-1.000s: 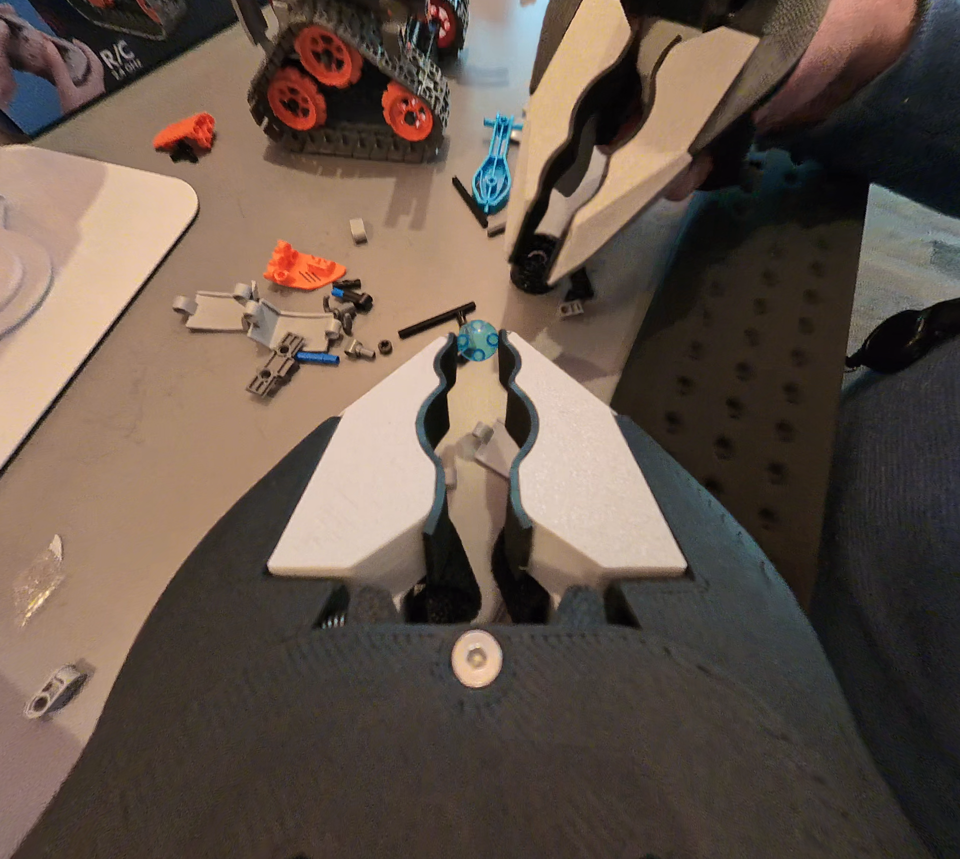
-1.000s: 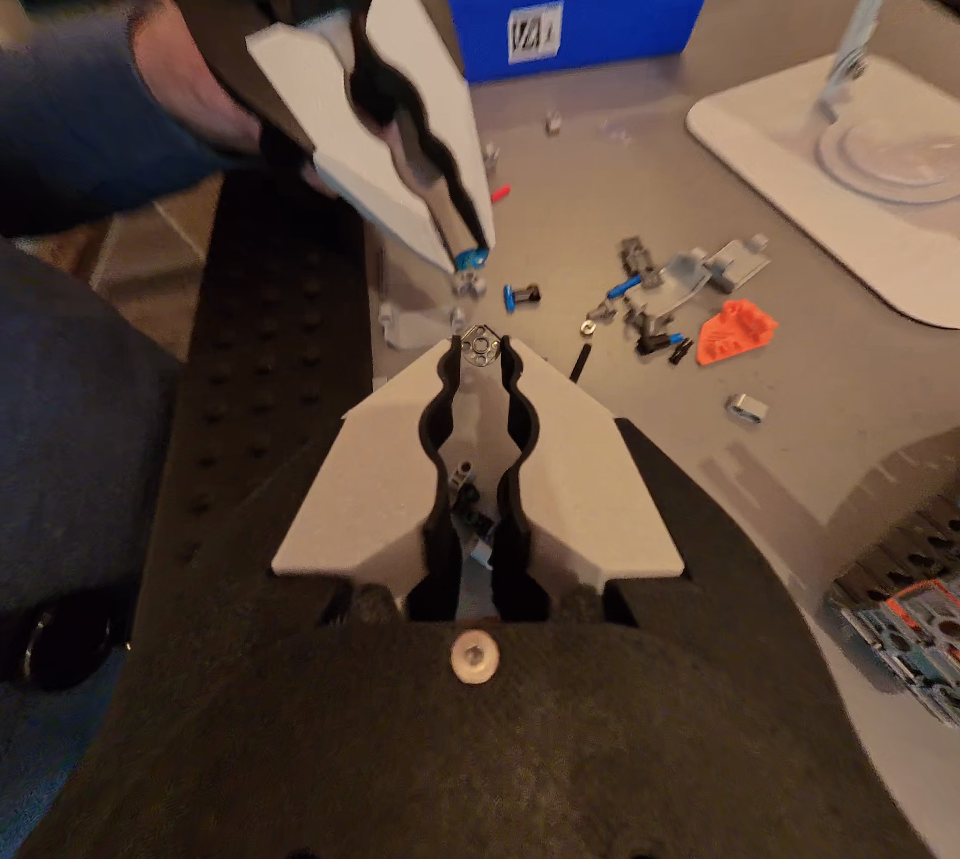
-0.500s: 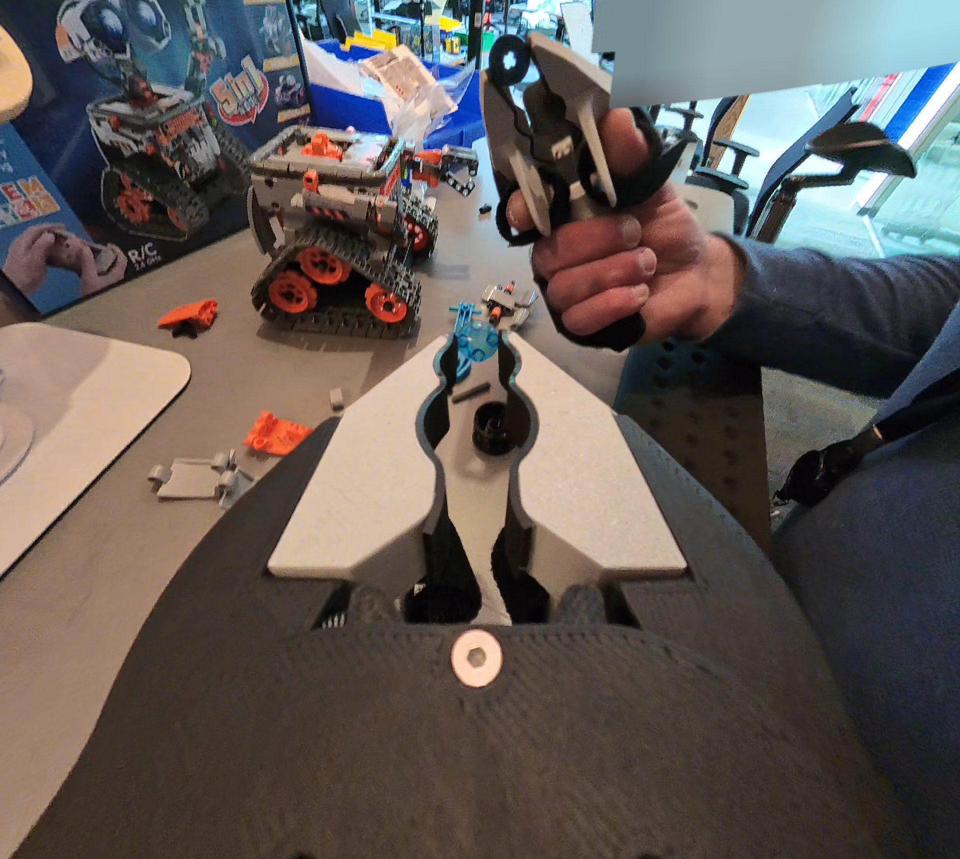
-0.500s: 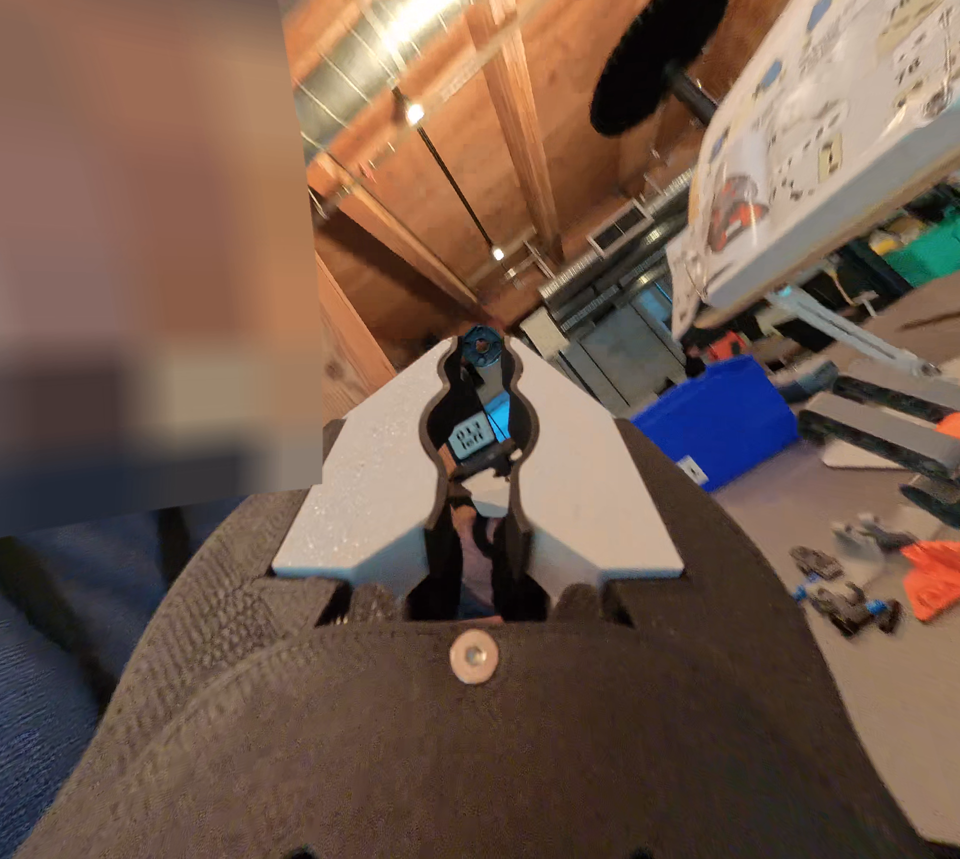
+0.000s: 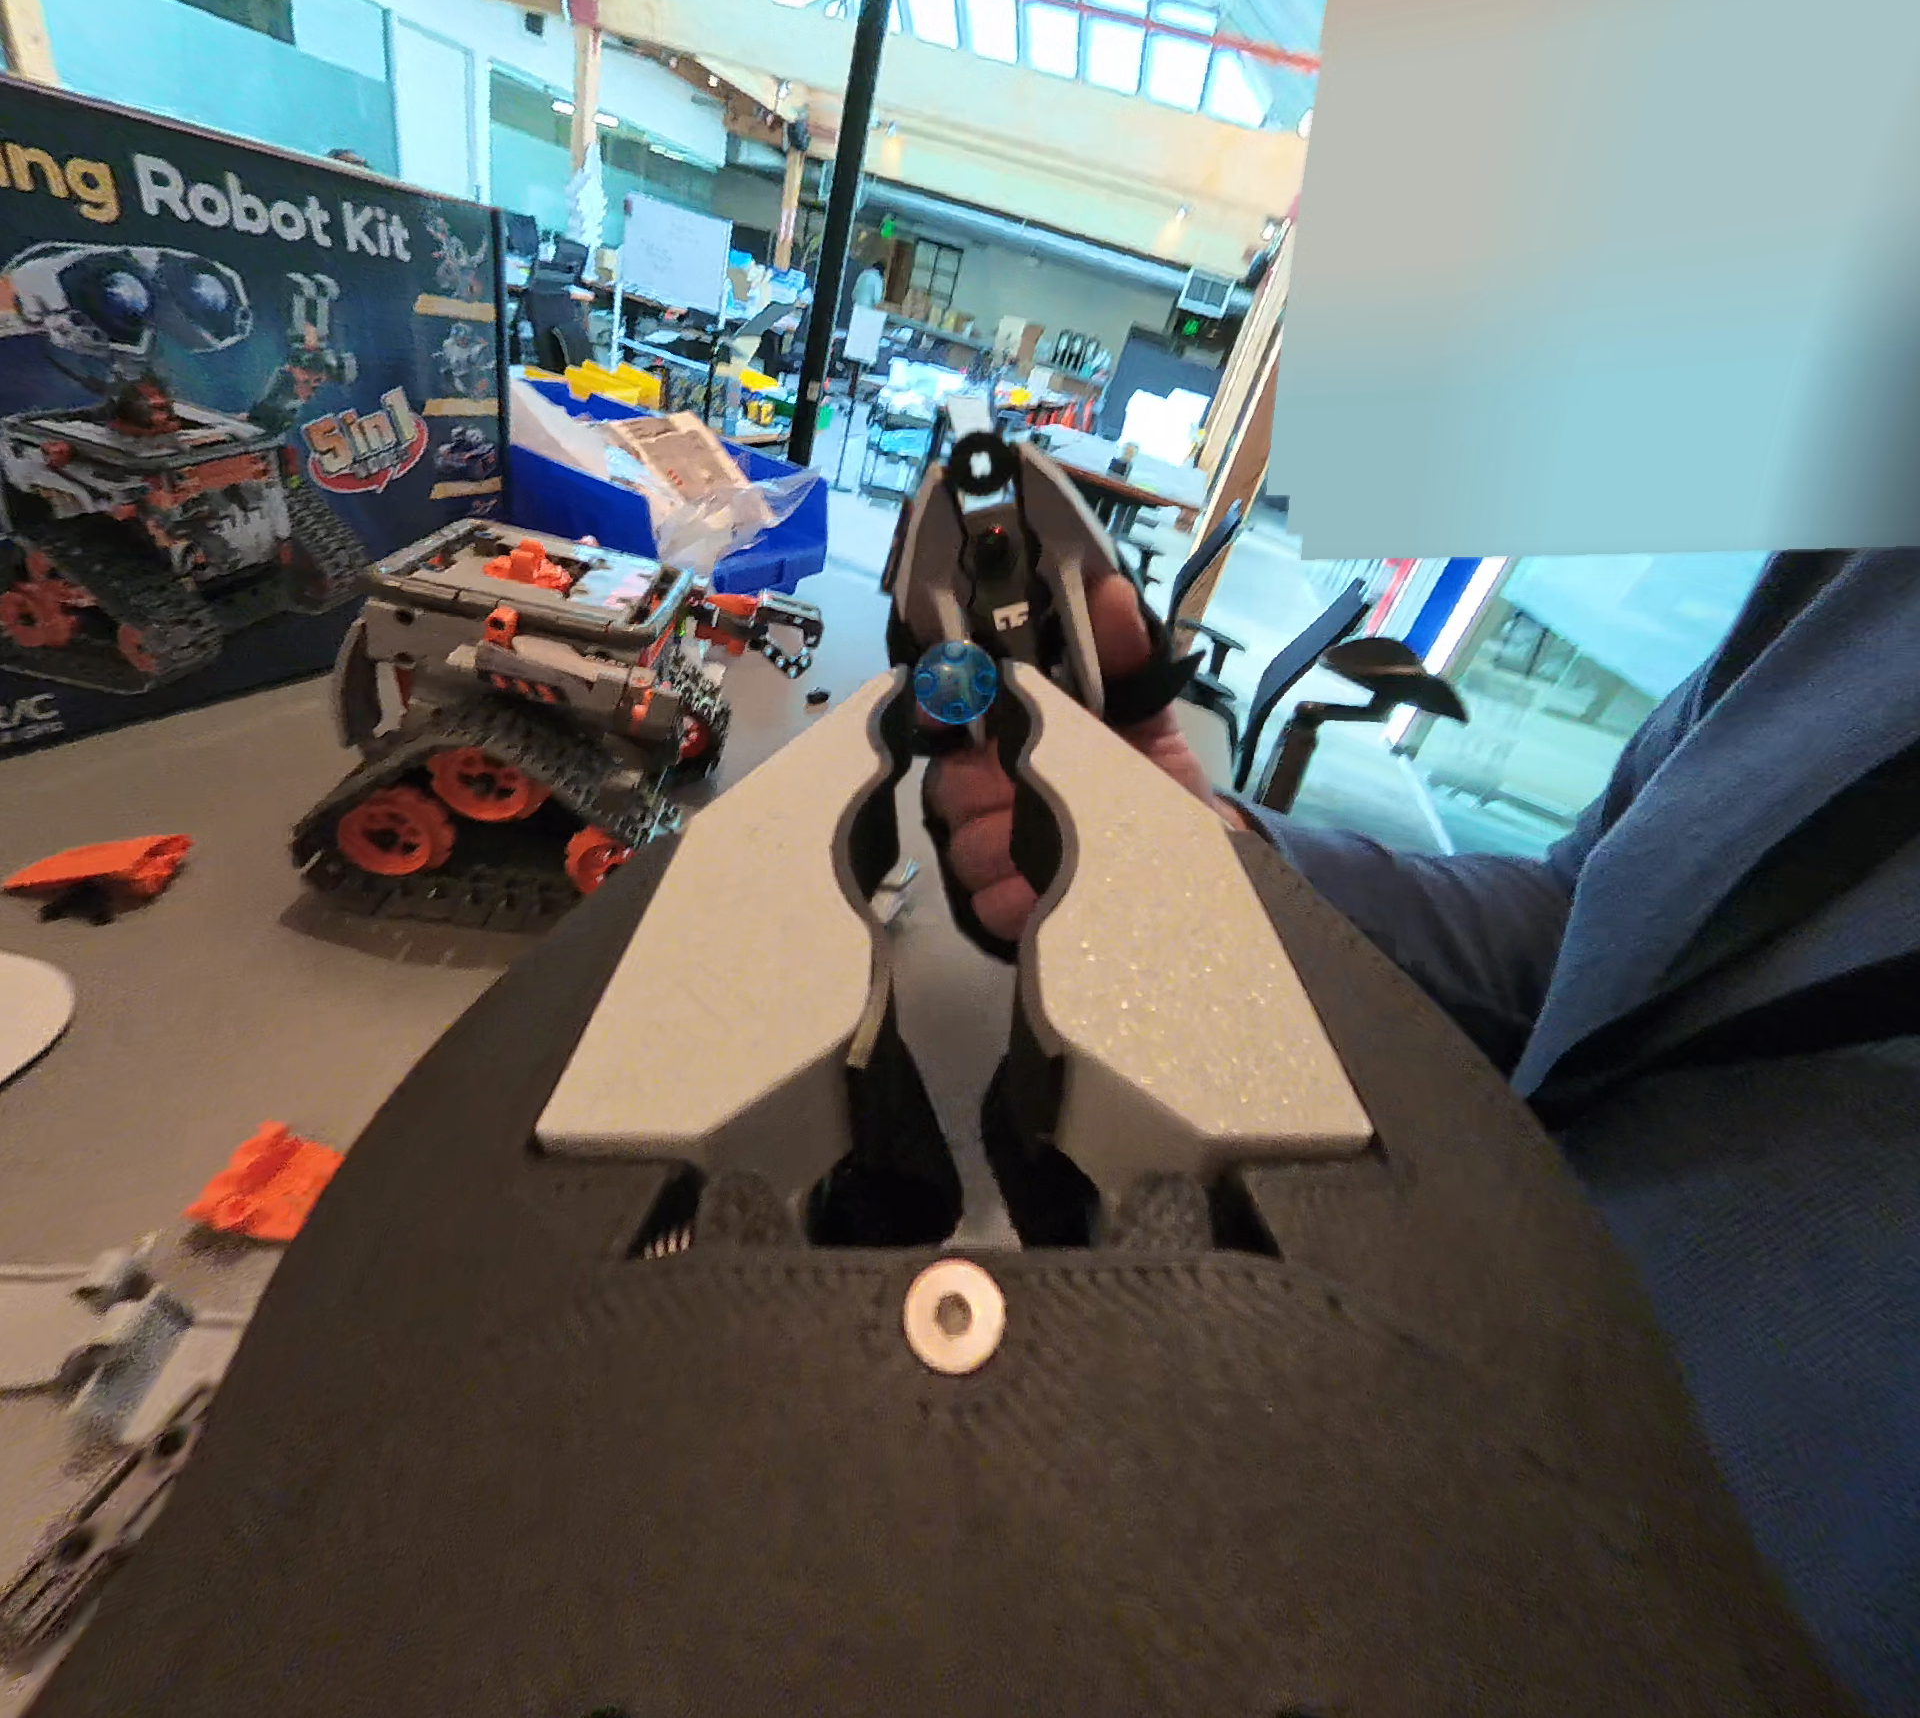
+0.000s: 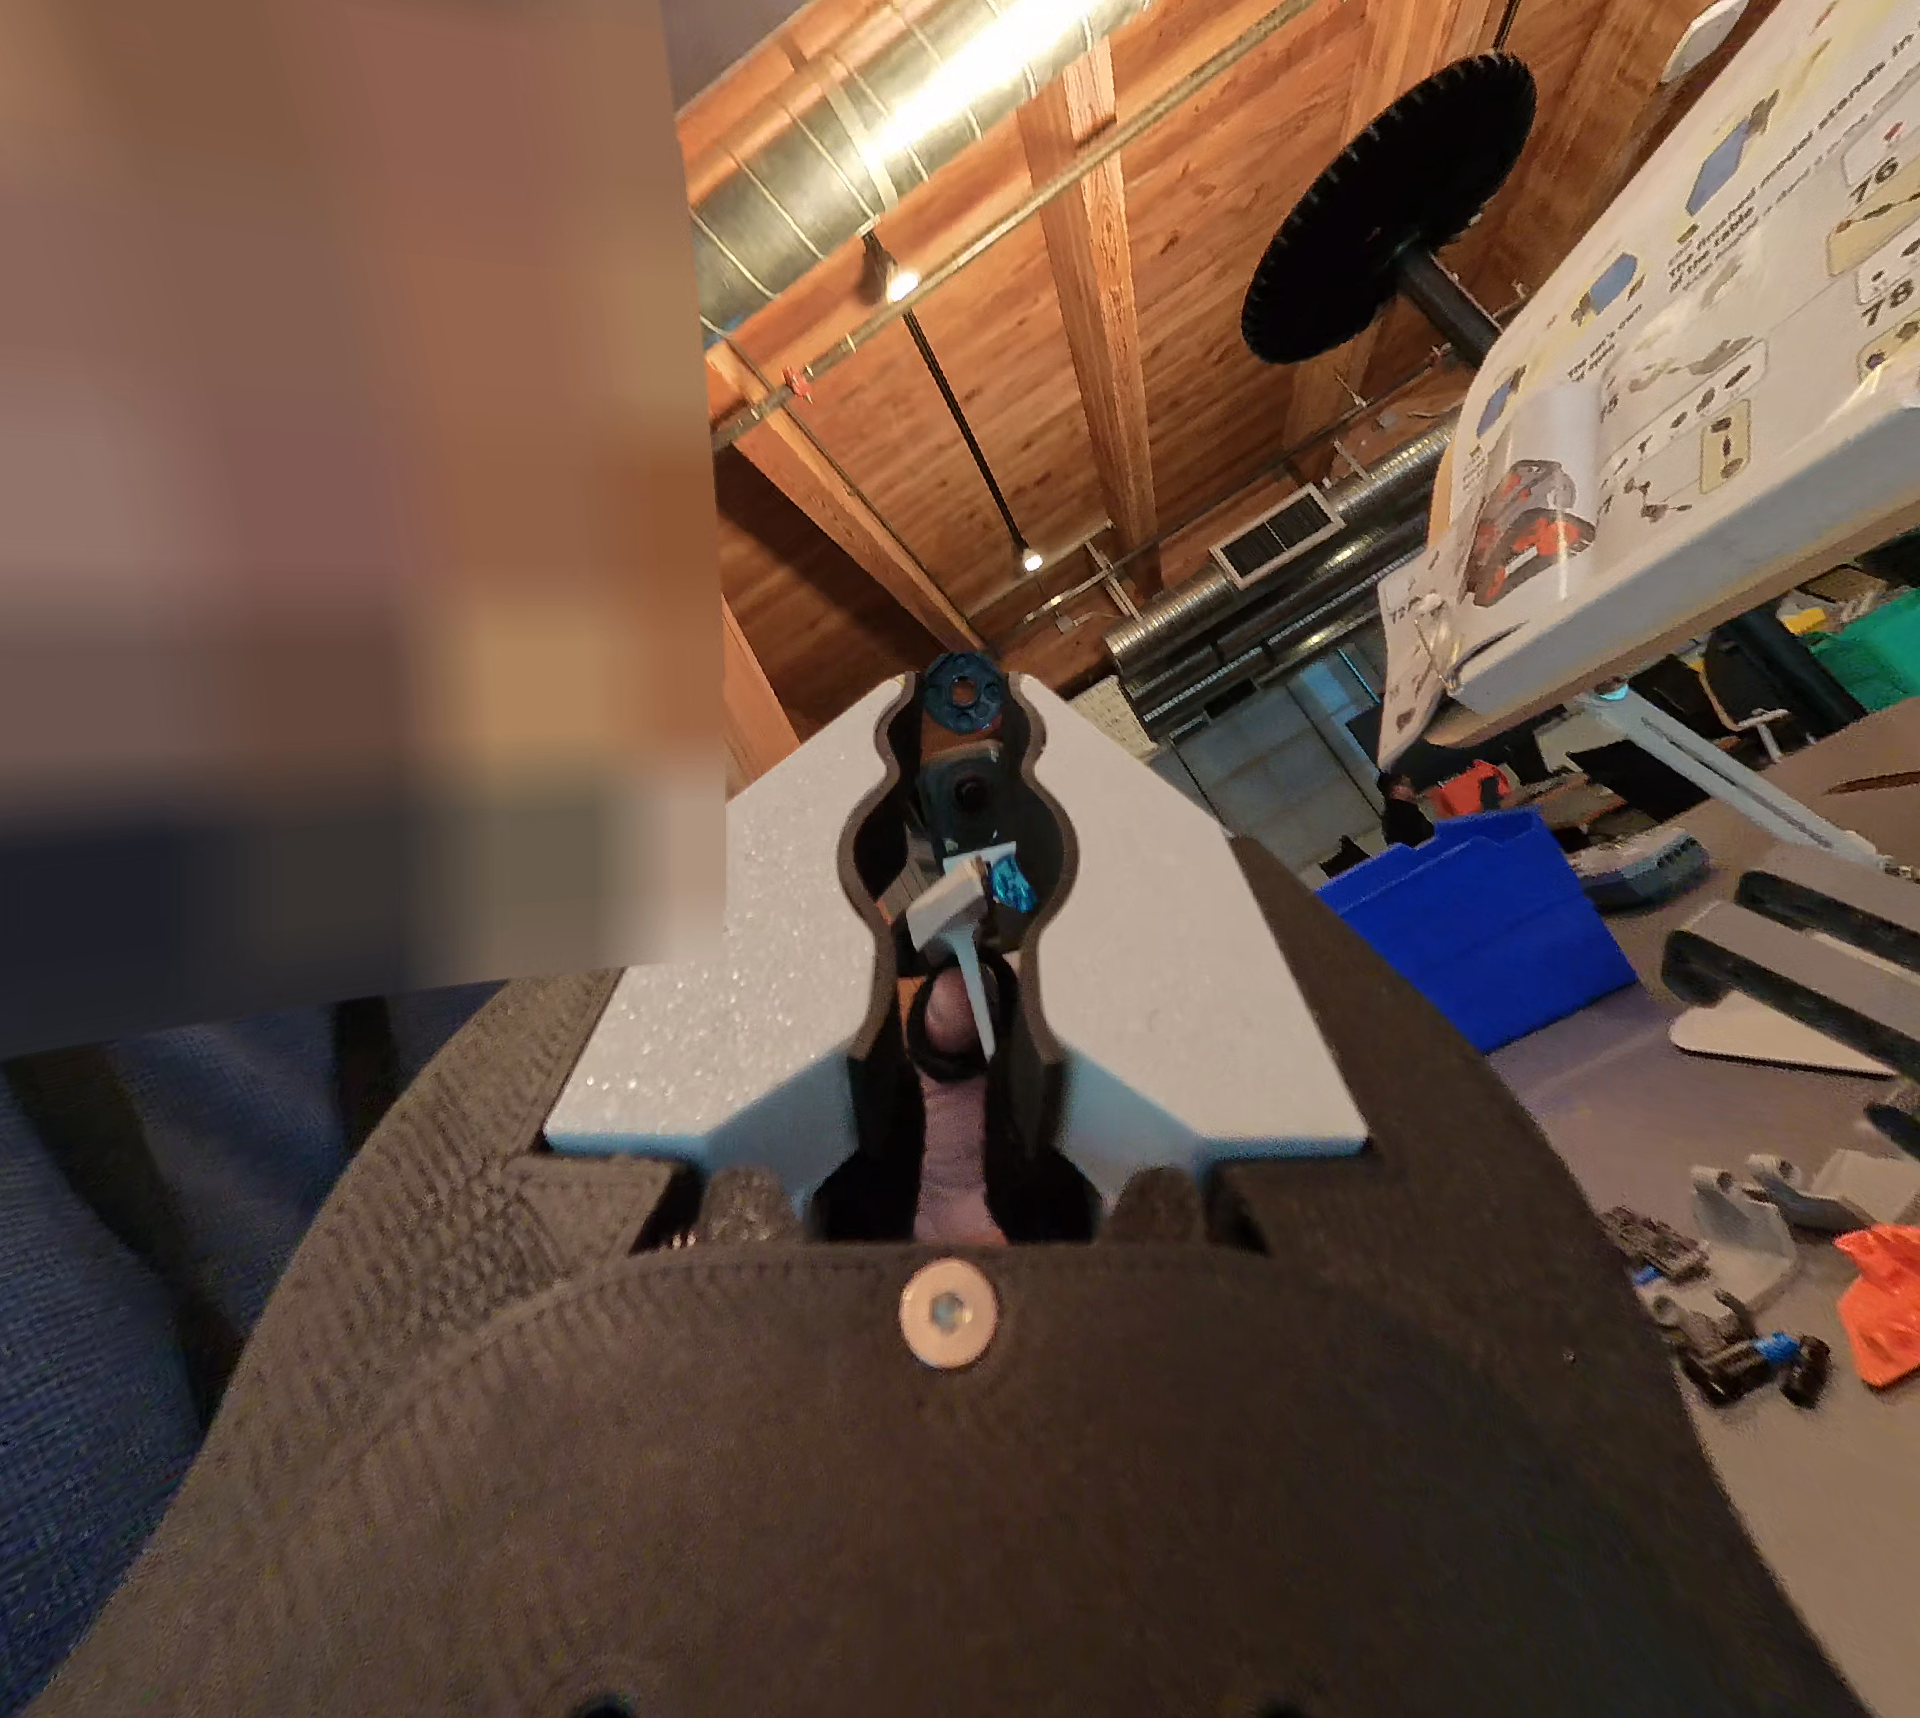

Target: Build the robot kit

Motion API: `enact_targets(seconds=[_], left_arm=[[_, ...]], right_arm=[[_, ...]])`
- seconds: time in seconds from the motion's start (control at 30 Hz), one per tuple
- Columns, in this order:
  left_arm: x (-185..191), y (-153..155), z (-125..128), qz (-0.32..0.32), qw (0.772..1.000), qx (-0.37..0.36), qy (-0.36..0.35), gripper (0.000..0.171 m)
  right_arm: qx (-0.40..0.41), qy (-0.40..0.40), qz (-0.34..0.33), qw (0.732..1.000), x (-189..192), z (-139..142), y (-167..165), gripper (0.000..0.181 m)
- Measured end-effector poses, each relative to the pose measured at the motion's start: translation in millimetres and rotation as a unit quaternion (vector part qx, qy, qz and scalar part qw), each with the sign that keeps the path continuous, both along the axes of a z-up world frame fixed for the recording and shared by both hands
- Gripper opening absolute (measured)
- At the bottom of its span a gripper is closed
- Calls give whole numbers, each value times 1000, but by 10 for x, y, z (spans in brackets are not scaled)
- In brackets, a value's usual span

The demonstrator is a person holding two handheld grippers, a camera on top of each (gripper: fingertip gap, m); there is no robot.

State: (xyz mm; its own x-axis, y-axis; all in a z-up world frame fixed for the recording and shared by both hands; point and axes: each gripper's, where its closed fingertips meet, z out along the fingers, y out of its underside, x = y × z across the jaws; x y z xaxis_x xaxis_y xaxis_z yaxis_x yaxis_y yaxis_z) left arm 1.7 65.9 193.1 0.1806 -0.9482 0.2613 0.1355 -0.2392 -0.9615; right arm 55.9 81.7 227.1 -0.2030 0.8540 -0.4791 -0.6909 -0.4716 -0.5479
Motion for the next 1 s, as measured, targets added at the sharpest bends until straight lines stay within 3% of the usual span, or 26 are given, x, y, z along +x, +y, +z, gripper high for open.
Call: enact_targets(seconds=[0.03,0.33,0.5,0.73,1.0], left_arm=[[5,0,30,-5,1000,-7,-15,13],[-8,39,140,-68,984,-99,-134,13],[0,102,99,-67,981,-113,-142,13],[20,191,-11,-68,976,-141,-155,12],[-41,258,-115,-54,981,-138,-127,13]], right_arm=[[9,-16,-4,1000,-40,-6,-24,12],[84,-158,-68,982,-331,-86,-124,12],[103,-220,-99,965,-405,-194,-74,13],[107,-246,-115,957,-415,-286,-7,12],[123,-316,-132,931,-473,-449,43,13]])
